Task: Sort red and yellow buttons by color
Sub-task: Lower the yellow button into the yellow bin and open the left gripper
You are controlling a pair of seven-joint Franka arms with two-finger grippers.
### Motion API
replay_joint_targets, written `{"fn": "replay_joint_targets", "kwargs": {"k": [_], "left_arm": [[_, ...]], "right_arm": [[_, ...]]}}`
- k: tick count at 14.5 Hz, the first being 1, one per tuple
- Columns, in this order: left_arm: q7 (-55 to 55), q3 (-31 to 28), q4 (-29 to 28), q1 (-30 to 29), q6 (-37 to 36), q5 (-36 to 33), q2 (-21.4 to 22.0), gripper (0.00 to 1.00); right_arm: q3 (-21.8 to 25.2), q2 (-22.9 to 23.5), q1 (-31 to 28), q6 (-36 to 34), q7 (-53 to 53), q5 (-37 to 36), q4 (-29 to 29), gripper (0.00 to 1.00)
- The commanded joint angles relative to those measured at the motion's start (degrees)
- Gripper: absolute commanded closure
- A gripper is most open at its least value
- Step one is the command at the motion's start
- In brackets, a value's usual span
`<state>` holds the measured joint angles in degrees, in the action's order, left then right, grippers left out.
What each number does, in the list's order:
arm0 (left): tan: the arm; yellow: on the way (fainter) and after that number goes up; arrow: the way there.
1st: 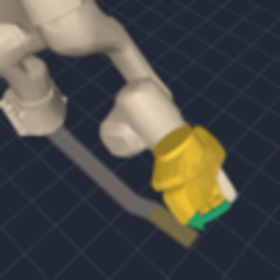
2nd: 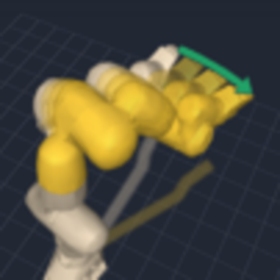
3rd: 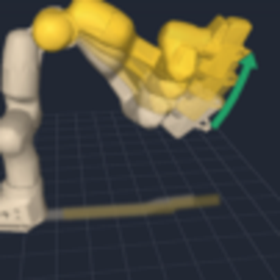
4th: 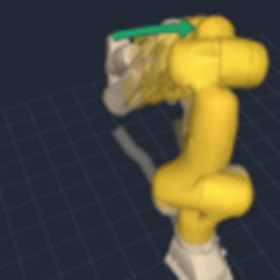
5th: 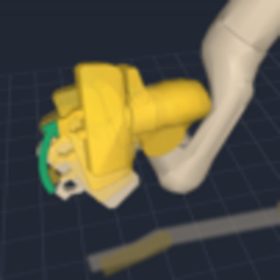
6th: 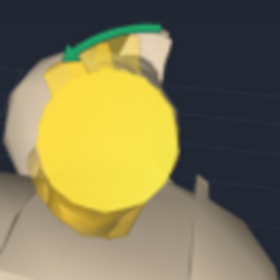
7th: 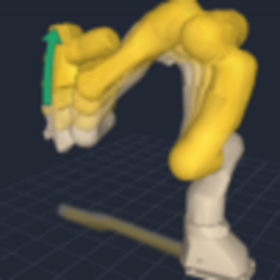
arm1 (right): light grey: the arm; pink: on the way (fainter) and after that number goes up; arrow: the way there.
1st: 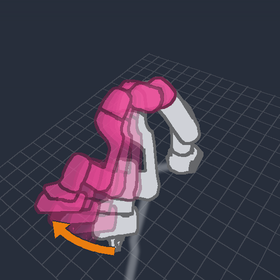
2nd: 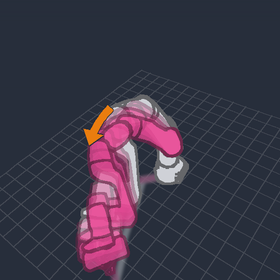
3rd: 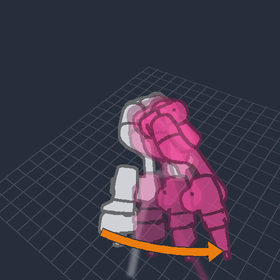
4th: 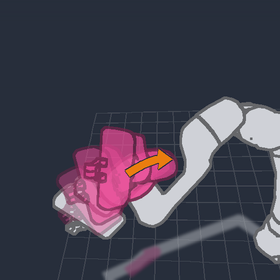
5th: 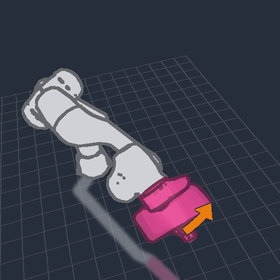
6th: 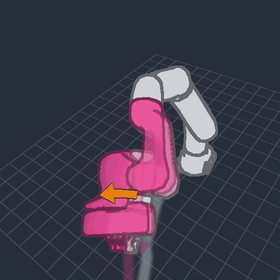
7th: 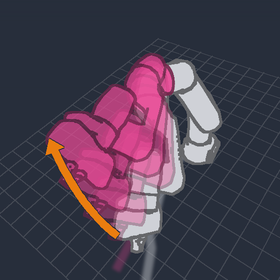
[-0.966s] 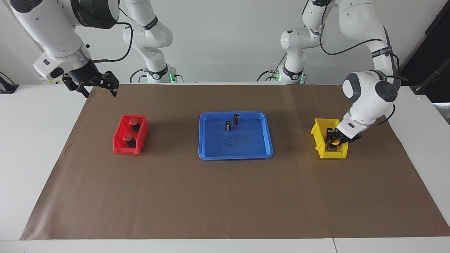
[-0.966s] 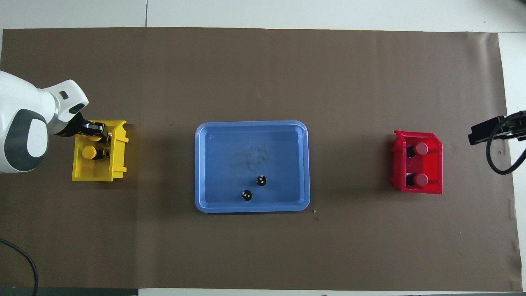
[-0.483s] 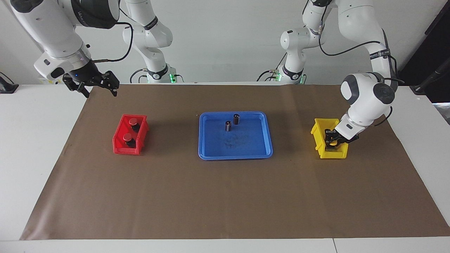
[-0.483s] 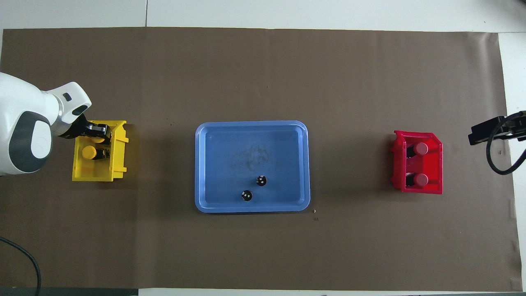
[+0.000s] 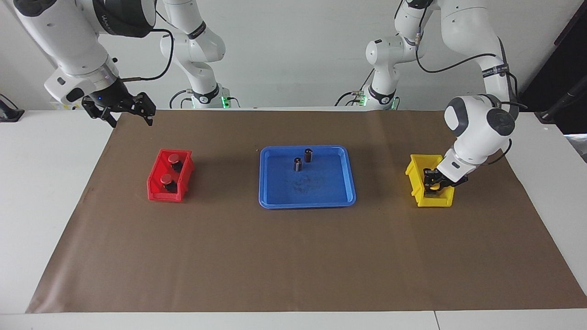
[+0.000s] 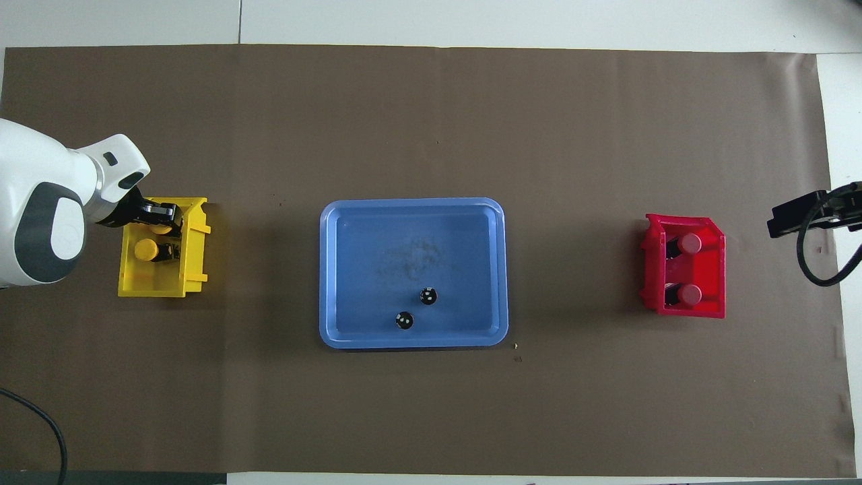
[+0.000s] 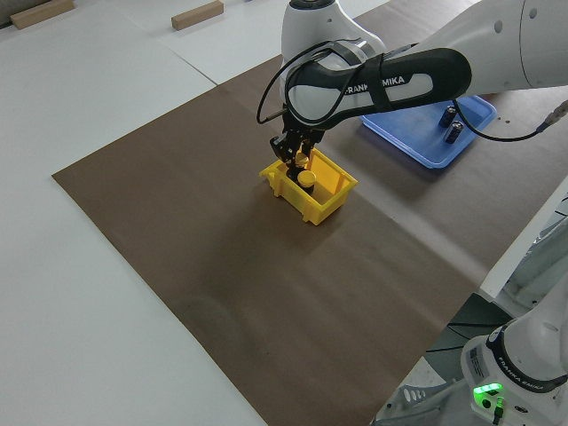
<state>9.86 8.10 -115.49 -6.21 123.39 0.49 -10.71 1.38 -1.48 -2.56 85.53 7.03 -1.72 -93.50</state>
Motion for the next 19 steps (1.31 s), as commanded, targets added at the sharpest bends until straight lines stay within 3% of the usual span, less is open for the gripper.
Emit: {"fn": "replay_joint_targets", "kwargs": {"k": [1, 19], "left_arm": [[-0.63, -0.45, -1.4, 0.76, 1.24, 1.0, 0.96, 0.58], [-0.54, -0.54, -1.23, 0.67, 1.24, 1.0, 0.96, 0.51]], "right_arm": [[-0.06, -0.63, 0.01, -0.81, -0.7, 0.14, -0.2, 0.0], [-0.06, -0.63, 0.01, -0.81, -0.7, 0.14, -0.2, 0.0]]}}
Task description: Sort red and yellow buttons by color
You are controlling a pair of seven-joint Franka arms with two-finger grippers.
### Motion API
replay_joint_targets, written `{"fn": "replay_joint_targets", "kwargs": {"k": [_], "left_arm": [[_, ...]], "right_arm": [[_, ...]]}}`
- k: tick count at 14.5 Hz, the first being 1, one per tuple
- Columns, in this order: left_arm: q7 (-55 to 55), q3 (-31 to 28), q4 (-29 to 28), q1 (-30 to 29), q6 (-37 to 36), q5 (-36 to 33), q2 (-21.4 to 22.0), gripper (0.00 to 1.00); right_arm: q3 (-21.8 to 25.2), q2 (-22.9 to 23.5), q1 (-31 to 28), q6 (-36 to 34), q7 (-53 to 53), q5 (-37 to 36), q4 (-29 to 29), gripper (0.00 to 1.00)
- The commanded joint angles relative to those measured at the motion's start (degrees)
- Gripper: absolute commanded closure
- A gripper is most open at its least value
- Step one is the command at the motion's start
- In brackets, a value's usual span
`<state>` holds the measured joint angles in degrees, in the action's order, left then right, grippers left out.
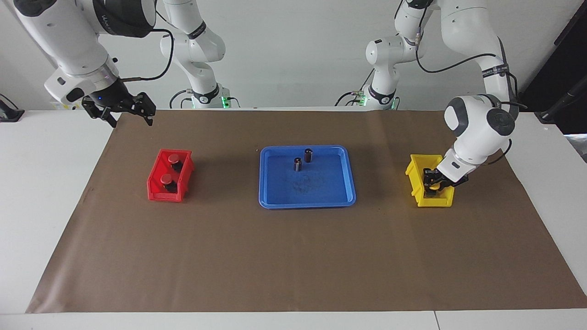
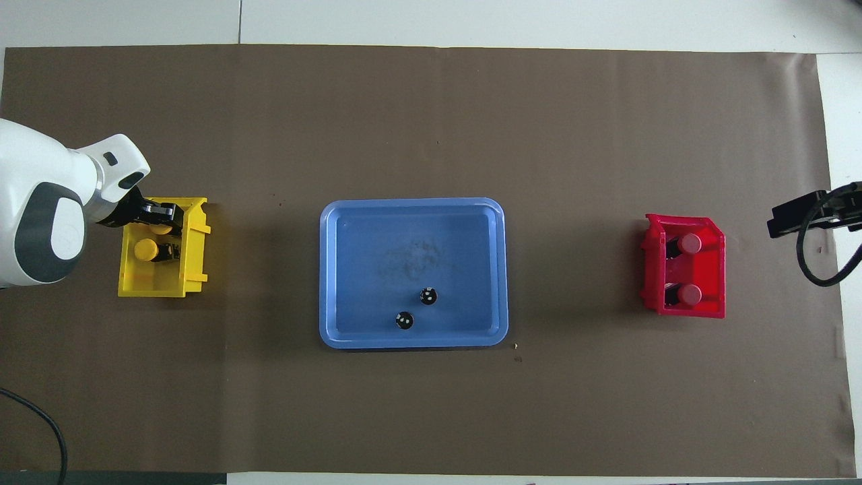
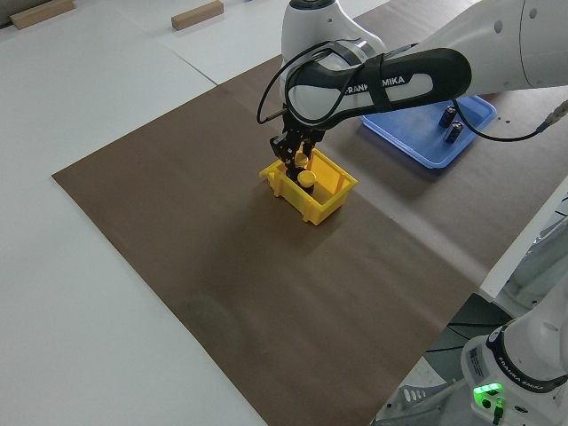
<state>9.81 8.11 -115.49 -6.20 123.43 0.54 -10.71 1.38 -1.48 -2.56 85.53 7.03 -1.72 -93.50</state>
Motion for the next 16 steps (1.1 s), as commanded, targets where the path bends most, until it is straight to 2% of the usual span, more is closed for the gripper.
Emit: {"fn": "replay_joint_targets", "kwargs": {"k": [1, 8, 13, 16], "left_arm": [[-0.49, -0.55, -1.14, 0.58, 1.11, 0.96, 0.87, 0.5], [-0.23, -0.55, 0.18, 0.05, -0.64, 0.87, 1.13, 0.47], [-0.14, -0.64, 3.16, 0.05, -5.64, 0.87, 2.09, 0.47], [-0.49, -0.64, 7.73, 0.58, -12.58, 0.87, 2.63, 0.42]], "right_arm": [[-0.06, -0.63, 0.01, -0.81, -0.7, 0.14, -0.2, 0.0], [-0.06, -0.63, 0.01, -0.81, -0.7, 0.14, -0.2, 0.0], [-0.06, -0.63, 0.01, -0.81, -0.7, 0.14, -0.2, 0.0], [-0.06, -0.63, 0.01, -0.81, -0.7, 0.14, -0.2, 0.0]]}}
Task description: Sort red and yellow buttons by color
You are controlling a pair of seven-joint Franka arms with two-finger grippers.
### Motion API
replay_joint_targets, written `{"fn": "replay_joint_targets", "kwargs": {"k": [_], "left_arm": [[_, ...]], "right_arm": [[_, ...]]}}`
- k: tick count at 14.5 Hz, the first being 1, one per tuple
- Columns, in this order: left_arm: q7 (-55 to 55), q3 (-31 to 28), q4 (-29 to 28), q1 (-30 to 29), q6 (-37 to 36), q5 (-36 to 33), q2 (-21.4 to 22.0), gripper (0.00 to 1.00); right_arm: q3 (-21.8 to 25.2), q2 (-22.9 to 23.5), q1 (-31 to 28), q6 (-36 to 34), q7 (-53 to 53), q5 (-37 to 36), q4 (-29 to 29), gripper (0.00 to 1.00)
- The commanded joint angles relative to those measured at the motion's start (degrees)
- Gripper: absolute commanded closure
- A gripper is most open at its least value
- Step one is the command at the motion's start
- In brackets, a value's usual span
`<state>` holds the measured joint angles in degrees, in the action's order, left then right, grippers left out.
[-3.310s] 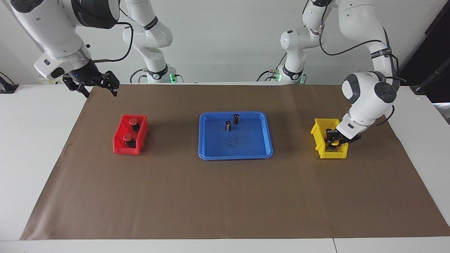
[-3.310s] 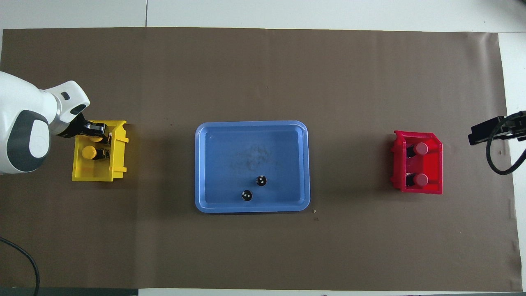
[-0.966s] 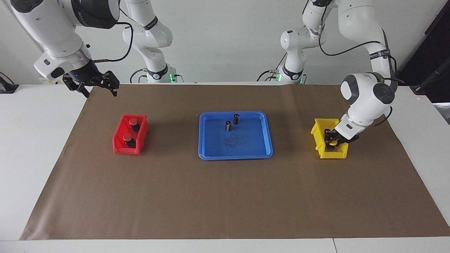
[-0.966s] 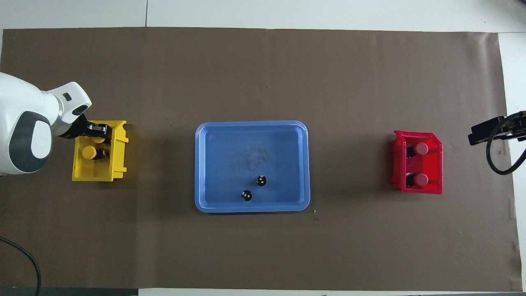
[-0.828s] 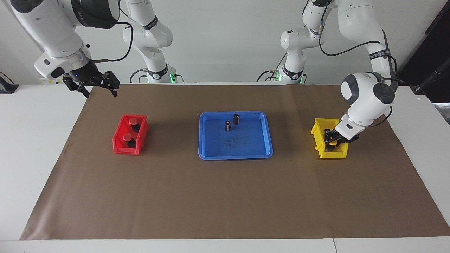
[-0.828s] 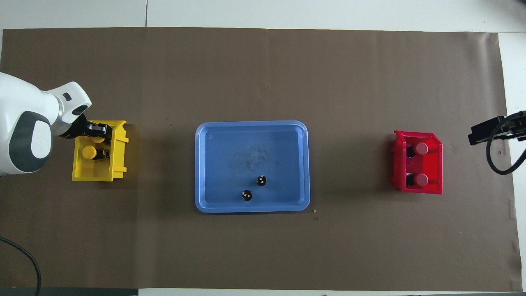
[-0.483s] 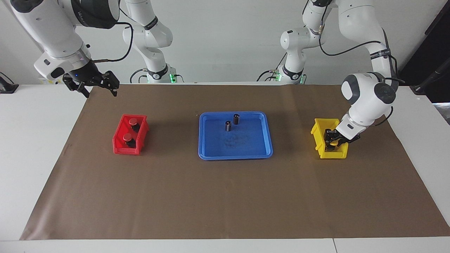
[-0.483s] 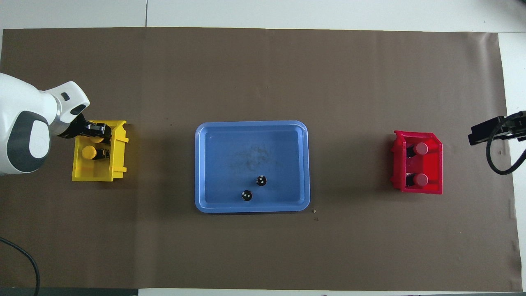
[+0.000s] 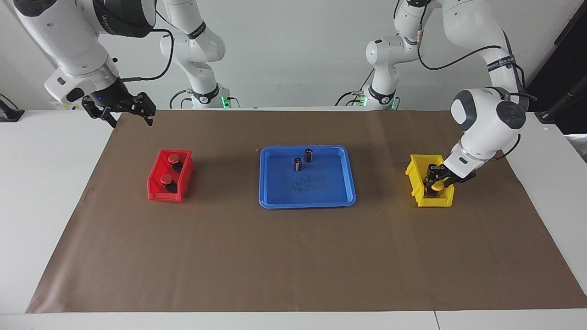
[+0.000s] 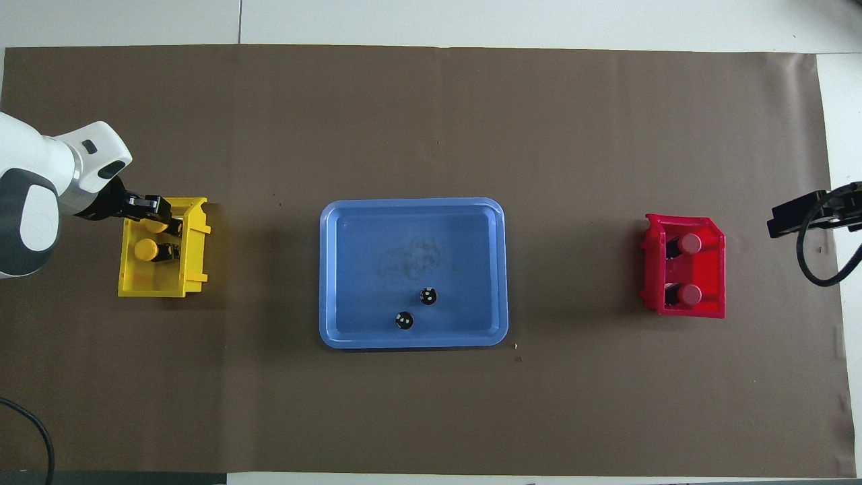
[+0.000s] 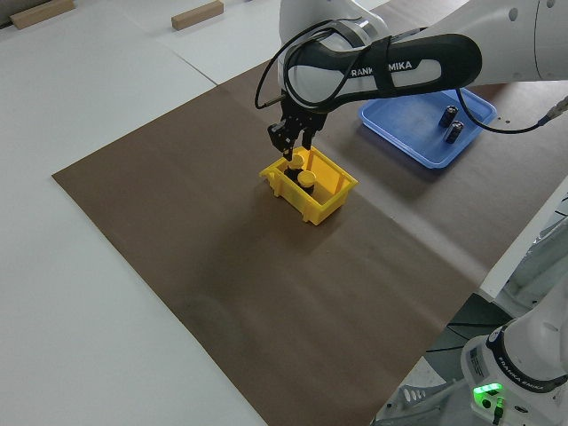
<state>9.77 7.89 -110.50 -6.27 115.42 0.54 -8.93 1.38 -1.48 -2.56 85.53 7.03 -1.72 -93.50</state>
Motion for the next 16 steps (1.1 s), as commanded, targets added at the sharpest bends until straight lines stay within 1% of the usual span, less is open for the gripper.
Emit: {"fn": "replay_joint_targets", "kwargs": {"k": [1, 2, 3, 4, 5, 7, 9, 12, 15, 16], "left_arm": [[-0.28, -0.42, 3.18, 0.39, -5.28, 0.95, 0.85, 0.33], [-0.45, -0.25, 3.45, 0.21, -5.64, 0.87, 0.85, 0.25], [-0.45, -0.25, 4.23, 0.38, -6.95, 0.95, 1.19, 0.14], [-0.97, -0.25, 4.68, 0.82, -7.66, 0.95, 2.68, 0.0], [-2.02, 0.1, 4.68, 1.0, -7.93, 0.95, 4.61, 0.0], [-4.22, 0.46, 5.2, 3.27, -9.06, 0.78, 7.16, 0.0], [-6.59, 0.72, 9.14, 3.81, -13.7, 0.34, 7.35, 0.0], [-6.6, 0.46, 13.55, 3.37, -19.69, 0.42, 7.52, 0.0], [-6.78, 0.46, 19.34, 3.9, -27.68, -0.1, 7.18, 0.0], [-6.78, 0.63, 19.88, 3.9, -28.75, -0.45, 7.17, 0.0]], "right_arm": [[-0.06, -0.63, 0.01, -0.81, -0.7, 0.14, -0.2, 0.0], [-0.06, -0.63, 0.01, -0.72, -0.7, 0.14, -0.2, 0.0], [-0.06, -0.63, 0.01, -0.81, -0.7, 0.14, -0.2, 0.0], [-0.06, -0.63, 0.01, -0.81, -0.7, 0.14, -0.2, 0.0], [-0.06, -0.63, 0.01, -0.81, -0.7, 0.14, -0.2, 0.0], [-0.06, -0.63, 0.01, -0.81, -0.7, 0.14, -0.2, 0.0], [-0.06, -0.63, 0.01, -0.72, -0.7, 0.14, -0.2, 0.0], [-0.06, -0.63, 0.01, -0.81, -0.7, 0.14, -0.2, 0.0], [-0.06, -0.63, 0.01, -0.81, -0.7, 0.14, -0.2, 0.0], [-0.06, -0.54, 0.01, -0.81, -0.7, 0.14, -0.2, 0.0]]}}
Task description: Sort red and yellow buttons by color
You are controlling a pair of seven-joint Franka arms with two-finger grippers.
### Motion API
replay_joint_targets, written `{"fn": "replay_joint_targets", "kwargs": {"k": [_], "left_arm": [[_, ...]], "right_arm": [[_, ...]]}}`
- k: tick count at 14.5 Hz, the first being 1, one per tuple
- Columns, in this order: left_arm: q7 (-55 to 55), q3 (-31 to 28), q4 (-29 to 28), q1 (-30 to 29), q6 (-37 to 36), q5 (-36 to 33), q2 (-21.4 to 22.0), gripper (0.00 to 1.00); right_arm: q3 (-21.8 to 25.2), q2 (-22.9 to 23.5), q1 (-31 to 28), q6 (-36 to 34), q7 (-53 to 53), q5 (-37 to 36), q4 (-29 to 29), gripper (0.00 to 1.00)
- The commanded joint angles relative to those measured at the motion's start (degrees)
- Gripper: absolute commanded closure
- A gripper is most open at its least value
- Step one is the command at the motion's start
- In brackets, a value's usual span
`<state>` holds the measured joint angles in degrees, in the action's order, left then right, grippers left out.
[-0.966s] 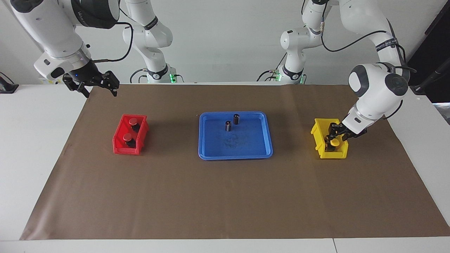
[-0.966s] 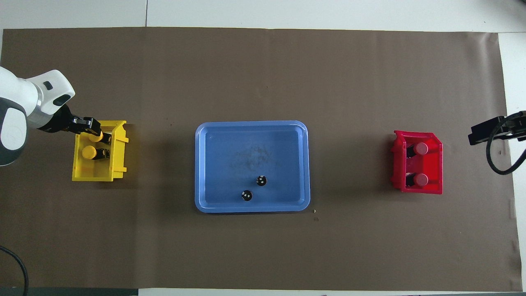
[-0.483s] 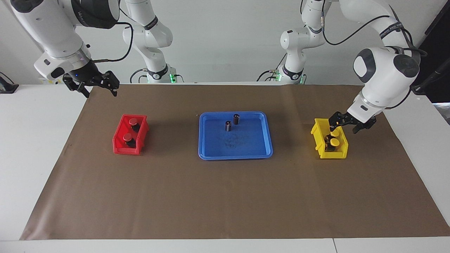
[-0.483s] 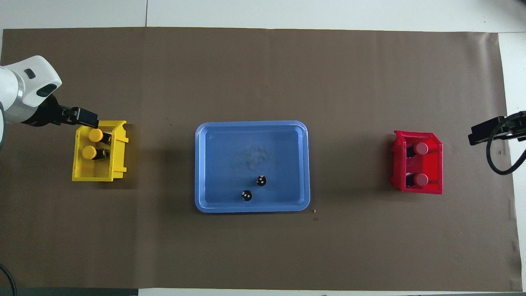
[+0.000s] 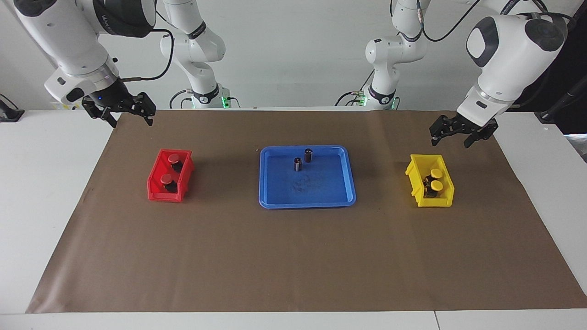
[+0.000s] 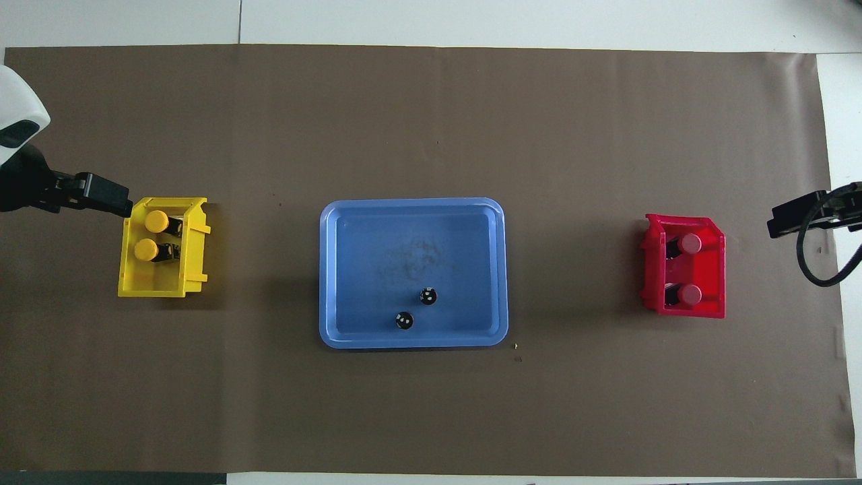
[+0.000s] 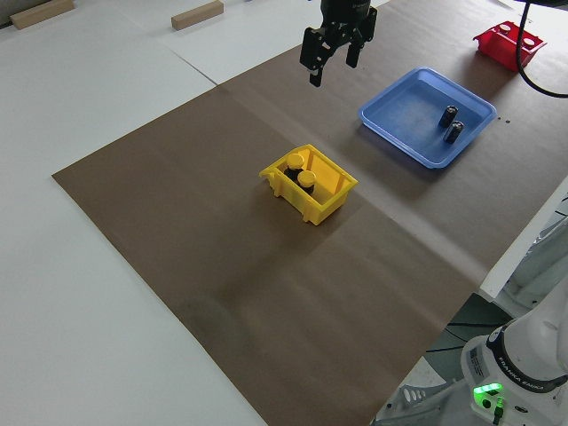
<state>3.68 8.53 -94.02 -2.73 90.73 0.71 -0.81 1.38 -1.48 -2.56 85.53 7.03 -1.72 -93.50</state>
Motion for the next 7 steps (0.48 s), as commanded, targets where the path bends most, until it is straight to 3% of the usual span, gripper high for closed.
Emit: {"fn": "replay_joint_targets", "kwargs": {"k": [1, 7], "left_arm": [[-0.69, 0.08, 3.4, 0.35, -4.42, -0.8, -0.77, 0.0], [-0.6, 0.08, 6.21, 0.53, -6.18, -1.5, -1.47, 0.0]], "right_arm": [[-0.06, -0.54, 0.01, -0.81, -0.7, 0.14, -0.2, 0.0], [-0.06, -0.63, 0.01, -0.81, -0.7, 0.14, -0.2, 0.0]]}}
